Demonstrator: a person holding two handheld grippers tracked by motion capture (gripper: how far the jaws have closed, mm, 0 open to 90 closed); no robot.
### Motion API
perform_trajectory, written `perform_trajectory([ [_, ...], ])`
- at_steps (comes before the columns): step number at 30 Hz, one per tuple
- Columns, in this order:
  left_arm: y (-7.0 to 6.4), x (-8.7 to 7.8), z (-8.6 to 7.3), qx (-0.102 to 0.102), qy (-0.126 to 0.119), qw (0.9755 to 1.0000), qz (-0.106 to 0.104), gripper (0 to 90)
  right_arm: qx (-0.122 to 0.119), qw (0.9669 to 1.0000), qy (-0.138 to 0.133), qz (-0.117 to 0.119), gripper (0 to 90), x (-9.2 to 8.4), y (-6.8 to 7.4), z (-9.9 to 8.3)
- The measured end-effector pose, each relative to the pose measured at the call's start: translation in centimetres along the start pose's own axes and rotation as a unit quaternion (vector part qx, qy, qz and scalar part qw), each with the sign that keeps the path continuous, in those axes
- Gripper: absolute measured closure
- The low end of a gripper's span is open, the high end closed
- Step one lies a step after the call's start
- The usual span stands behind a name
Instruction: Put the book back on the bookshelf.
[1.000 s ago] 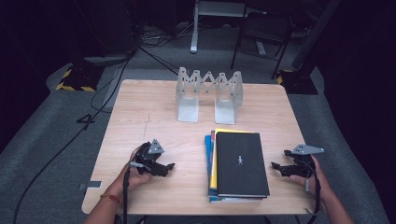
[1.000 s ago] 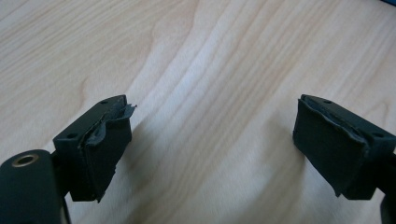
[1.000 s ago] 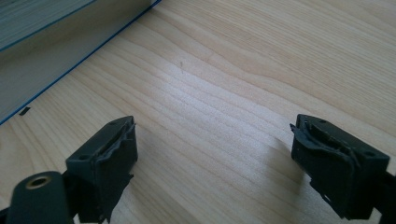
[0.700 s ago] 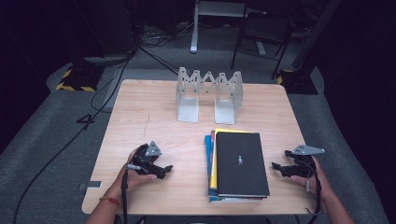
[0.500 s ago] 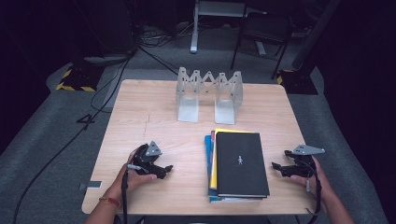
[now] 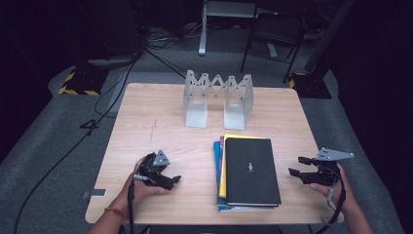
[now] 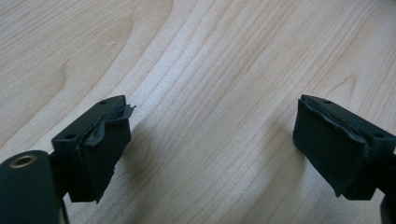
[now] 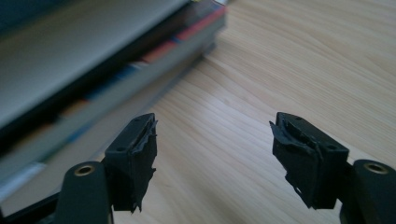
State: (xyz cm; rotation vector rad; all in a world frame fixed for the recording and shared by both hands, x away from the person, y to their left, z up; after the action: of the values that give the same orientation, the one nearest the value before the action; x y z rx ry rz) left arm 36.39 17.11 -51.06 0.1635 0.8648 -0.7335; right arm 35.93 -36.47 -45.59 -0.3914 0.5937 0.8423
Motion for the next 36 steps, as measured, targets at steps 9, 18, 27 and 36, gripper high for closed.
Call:
perform_trajectory([
  [9,-0.3,0.5,0.3,0.002,-0.007,1.0,-0.006,9.7,-0.06,0.9977,-0.009,0.031,32.3,-1.1,3.4,2.0],
  [18,-0.4,0.6,0.4,0.001,-0.005,1.0,-0.004,9.8,-0.084,0.9949,-0.014,0.053,31.5,-1.5,5.0,2.7],
  [27,-0.6,0.8,0.6,-0.005,-0.004,1.0,-0.001,9.8,-0.099,0.9917,-0.025,0.078,28.9,-2.0,6.7,3.7],
  [36,-1.2,1.0,1.1,0.003,0.004,1.0,-0.006,13.0,-0.106,0.9895,-0.026,0.095,27.5,-2.7,7.4,3.9],
])
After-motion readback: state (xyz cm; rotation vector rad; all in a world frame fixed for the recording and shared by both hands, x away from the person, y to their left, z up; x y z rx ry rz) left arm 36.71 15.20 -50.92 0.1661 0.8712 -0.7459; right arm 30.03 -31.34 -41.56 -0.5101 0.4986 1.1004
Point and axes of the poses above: each handheld gripper's, and its own axes: x roughly forward along the jaws, z roughly out of its top, y roughly to its left, the point moved 1 cm from there along x, roughly forward along the jaws, and after that the axes turned 12 degrees about -x, right-handed, at the moved point
